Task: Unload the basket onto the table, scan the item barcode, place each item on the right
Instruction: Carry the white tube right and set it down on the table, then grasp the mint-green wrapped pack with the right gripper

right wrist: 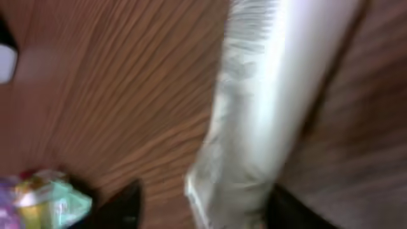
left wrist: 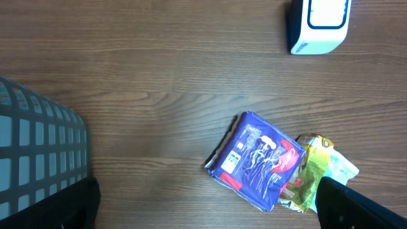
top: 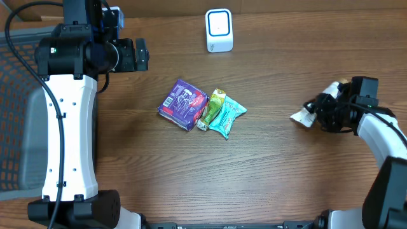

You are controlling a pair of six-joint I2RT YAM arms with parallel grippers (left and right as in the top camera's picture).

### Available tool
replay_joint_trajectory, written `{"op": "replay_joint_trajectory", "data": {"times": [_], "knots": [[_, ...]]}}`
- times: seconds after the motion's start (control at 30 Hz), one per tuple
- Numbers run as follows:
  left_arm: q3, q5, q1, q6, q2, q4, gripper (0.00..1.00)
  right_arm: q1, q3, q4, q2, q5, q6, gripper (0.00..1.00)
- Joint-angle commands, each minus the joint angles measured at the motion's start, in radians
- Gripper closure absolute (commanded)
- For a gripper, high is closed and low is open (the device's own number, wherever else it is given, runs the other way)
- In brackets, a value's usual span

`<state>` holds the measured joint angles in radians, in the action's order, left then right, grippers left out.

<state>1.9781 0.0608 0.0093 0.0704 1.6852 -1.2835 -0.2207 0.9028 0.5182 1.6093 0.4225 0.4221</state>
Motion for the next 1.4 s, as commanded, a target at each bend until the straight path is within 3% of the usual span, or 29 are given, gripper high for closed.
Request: {"op": "replay_joint_trajectory", "data": {"times": [0.0, 0.03, 0.23, 0.43, 0.6, 0.77, 1.1, 1.27, 1.37], "knots": [[0.006, 0.008, 0.003, -0.023, 0.002, 0.001, 0.00, 0.011, 0.077, 0.043, -0.079, 0.236, -0.089, 0.18], [0.006, 0.008, 0.003, -0.023, 0.002, 0.001, 0.00, 0.024, 0.091, 0.062, -0.089, 0.285, -0.125, 0.00], [0.006, 0.008, 0.003, -0.023, 0.002, 0.001, 0.00, 0.232, 0.122, 0.061, -0.104, 0.310, -0.123, 0.00], [0.006, 0.008, 0.003, -0.023, 0.002, 0.001, 0.00, 0.500, 0.122, 0.025, -0.082, 0.013, 0.147, 0.00], [0.006, 0.008, 0.003, -0.023, 0.002, 0.001, 0.00, 0.601, 0.119, -0.041, -0.010, -0.018, 0.352, 0.00], [0.006, 0.008, 0.003, -0.023, 0.002, 0.001, 0.01, 0.632, 0.117, -0.044, 0.084, -0.088, 0.493, 0.29], [0.006, 0.008, 0.003, -0.023, 0.002, 0.001, 0.00, 0.686, 0.117, -0.192, 0.238, -0.063, 0.541, 0.47], [0.006, 0.008, 0.003, -0.023, 0.002, 0.001, 0.00, 0.711, 0.117, -0.233, 0.256, -0.082, 0.552, 0.65], [0.006, 0.008, 0.003, -0.023, 0.002, 0.001, 0.00, 0.713, 0.117, -0.233, 0.256, -0.098, 0.550, 0.81]]}}
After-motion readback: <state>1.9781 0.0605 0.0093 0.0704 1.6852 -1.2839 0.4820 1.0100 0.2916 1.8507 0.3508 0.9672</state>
